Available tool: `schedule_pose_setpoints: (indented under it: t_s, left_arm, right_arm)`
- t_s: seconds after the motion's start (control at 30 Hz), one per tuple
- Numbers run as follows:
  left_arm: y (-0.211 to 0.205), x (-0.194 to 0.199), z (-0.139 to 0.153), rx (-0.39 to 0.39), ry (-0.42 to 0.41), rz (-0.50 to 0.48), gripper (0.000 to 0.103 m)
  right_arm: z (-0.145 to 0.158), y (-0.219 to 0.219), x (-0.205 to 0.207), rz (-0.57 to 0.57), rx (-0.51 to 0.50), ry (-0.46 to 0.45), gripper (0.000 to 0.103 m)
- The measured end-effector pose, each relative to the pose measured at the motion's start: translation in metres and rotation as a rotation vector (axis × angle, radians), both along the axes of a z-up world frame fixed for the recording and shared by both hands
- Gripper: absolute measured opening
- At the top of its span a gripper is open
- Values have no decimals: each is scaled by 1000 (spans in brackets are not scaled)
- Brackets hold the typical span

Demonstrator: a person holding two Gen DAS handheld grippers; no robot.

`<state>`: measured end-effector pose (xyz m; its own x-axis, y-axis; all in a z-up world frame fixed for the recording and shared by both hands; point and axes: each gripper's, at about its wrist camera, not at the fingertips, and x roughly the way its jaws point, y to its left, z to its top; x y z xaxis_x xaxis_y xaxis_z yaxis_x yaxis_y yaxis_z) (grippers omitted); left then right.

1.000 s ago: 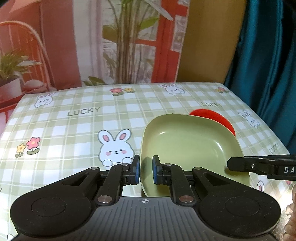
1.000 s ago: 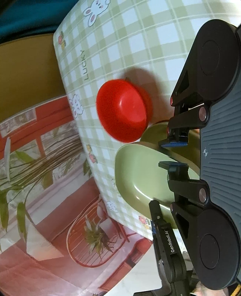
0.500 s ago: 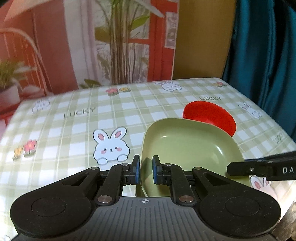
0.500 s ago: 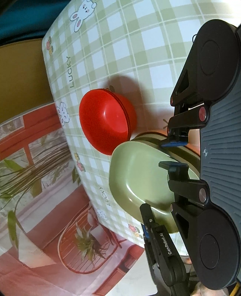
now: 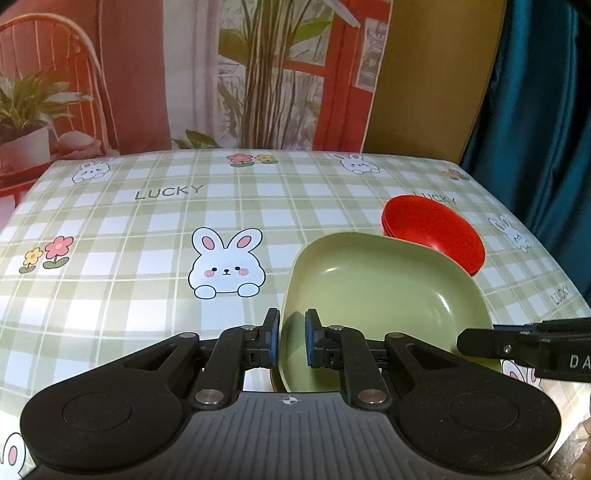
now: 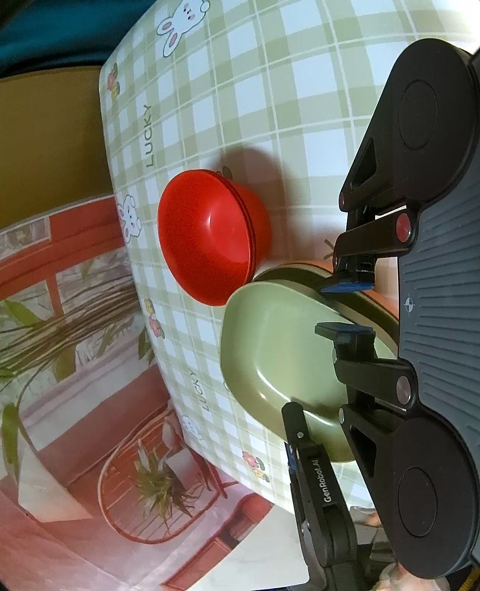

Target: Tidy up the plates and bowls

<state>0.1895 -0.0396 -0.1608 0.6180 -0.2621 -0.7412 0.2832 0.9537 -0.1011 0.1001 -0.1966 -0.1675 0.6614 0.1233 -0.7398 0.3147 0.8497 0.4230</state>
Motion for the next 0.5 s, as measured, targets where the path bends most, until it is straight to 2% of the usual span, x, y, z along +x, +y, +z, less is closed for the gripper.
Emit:
schedule_pose_setpoints:
  t_s: [0.5]
  left_arm:
    - [0,1,-4,-3,3,15,16]
  right_arm:
    - [3,-3,-1,-21,-14,-18,20]
